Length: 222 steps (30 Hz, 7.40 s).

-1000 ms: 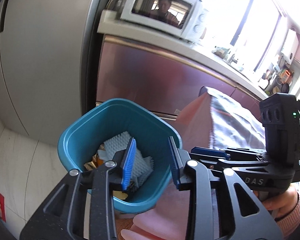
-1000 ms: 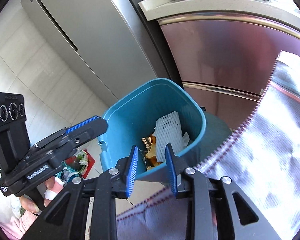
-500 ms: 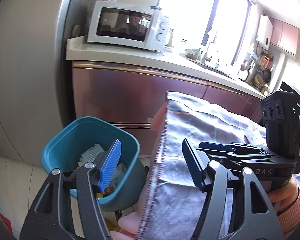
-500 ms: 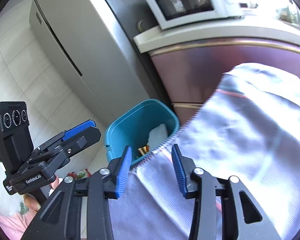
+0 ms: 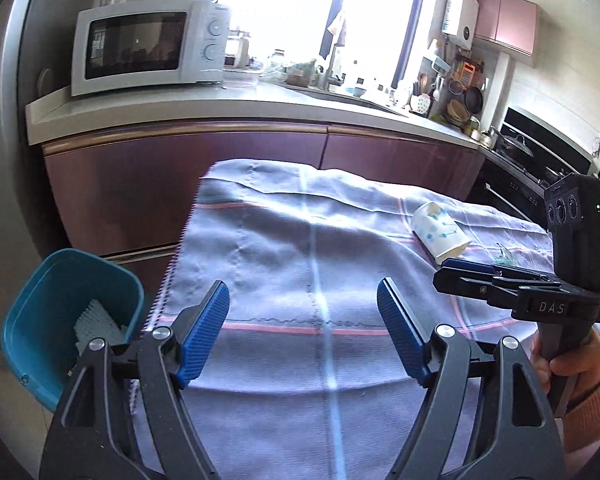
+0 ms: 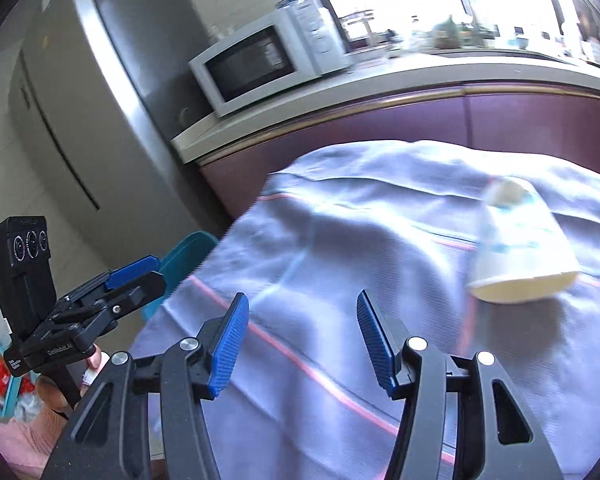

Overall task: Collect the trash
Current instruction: 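Move both open tools back over the table toward the cup and packet, then grasp the white paper cup with the left tool while the right tool grasps the candy packet, then lift the paper cup and candy packet and carry them to the teal bin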

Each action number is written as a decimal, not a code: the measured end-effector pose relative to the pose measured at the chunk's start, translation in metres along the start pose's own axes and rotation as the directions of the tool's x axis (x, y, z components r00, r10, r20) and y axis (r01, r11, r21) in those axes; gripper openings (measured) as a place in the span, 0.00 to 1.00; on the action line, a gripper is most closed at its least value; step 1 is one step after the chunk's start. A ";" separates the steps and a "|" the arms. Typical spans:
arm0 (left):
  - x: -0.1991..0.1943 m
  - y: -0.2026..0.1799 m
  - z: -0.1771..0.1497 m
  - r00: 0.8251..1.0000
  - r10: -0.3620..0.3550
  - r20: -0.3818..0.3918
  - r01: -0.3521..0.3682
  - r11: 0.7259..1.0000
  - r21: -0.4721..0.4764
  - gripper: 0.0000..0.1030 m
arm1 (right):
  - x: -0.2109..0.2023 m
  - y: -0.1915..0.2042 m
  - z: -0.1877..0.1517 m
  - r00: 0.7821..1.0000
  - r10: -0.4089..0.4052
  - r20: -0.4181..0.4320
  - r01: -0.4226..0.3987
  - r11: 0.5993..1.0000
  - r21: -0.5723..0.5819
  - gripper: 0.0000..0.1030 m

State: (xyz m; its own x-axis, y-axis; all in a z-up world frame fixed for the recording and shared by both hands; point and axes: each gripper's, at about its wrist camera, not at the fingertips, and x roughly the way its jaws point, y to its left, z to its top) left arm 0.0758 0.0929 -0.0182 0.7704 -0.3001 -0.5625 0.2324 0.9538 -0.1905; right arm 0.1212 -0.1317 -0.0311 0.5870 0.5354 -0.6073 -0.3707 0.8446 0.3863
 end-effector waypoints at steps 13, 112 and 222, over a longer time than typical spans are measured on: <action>0.072 -0.088 0.015 0.983 -0.139 -0.117 0.150 0.984 0.095 0.69 | -0.071 -0.091 -0.027 0.979 -0.183 0.086 0.167 0.971 0.169 0.52; 0.002 -0.028 0.007 0.999 0.017 -0.045 -0.015 0.999 0.032 0.04 | -0.039 -0.031 -0.015 0.998 0.045 0.047 -0.047 0.998 0.031 0.33; -0.090 0.092 -0.012 0.972 0.230 0.052 -0.216 0.957 -0.193 0.04 | 0.038 0.101 0.000 0.974 0.209 -0.082 -0.221 0.958 -0.182 0.33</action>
State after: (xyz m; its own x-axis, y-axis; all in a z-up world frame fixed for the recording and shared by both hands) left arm 0.0206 0.2069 0.0051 0.8330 -0.0714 -0.5486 -0.0585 0.9747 -0.2157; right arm 0.1064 -0.0263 -0.0152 0.4357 0.6984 -0.5677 -0.6155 0.6914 0.3783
